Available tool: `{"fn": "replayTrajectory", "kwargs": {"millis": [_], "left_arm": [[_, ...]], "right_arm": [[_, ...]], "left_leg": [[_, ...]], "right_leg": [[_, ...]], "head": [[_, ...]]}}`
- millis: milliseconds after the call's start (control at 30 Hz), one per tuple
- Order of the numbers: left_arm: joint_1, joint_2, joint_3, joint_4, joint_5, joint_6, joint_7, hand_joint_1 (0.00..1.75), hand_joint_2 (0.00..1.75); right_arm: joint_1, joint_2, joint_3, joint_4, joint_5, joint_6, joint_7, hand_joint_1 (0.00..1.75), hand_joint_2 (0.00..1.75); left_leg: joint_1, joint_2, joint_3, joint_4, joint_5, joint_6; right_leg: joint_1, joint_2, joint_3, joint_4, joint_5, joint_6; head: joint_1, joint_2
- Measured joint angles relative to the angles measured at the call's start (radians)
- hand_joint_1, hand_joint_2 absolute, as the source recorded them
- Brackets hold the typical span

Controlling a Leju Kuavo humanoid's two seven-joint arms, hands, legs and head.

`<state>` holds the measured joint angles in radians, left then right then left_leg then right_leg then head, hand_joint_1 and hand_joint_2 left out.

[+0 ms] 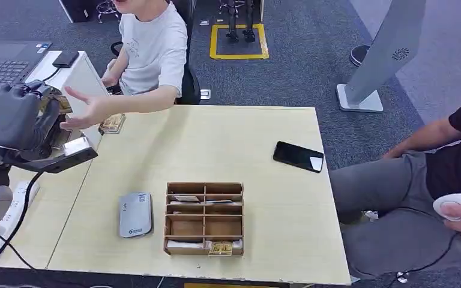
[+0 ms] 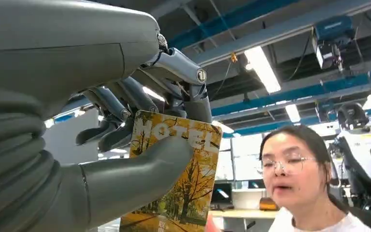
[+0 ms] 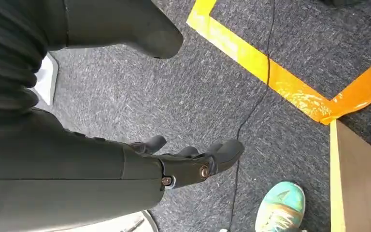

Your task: Pass the card to the sensor for recognition and then transmit it.

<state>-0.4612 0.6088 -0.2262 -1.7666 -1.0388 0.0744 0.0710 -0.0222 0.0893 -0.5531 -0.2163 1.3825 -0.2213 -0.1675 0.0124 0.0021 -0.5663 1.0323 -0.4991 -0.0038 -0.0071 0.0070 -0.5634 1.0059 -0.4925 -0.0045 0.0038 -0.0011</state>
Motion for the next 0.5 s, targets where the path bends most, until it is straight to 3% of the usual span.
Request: {"fn": "replayTrajectory", "kwargs": {"millis": [500], "left_arm": [[-0.018, -0.033, -0.012, 0.091, -0.013, 0.01, 0.042, 1.71, 1.75]], "right_arm": [[0.013, -0.003, 0.014, 0.014, 0.009, -0.01, 0.03, 0.0, 1.75]], "left_leg": [[0.0, 0.0, 0.0, 0.0, 0.0, 0.0]], "right_leg": [[0.0, 0.0, 0.0, 0.0, 0.0, 0.0]], "head": [[0.0, 0.0]]}}
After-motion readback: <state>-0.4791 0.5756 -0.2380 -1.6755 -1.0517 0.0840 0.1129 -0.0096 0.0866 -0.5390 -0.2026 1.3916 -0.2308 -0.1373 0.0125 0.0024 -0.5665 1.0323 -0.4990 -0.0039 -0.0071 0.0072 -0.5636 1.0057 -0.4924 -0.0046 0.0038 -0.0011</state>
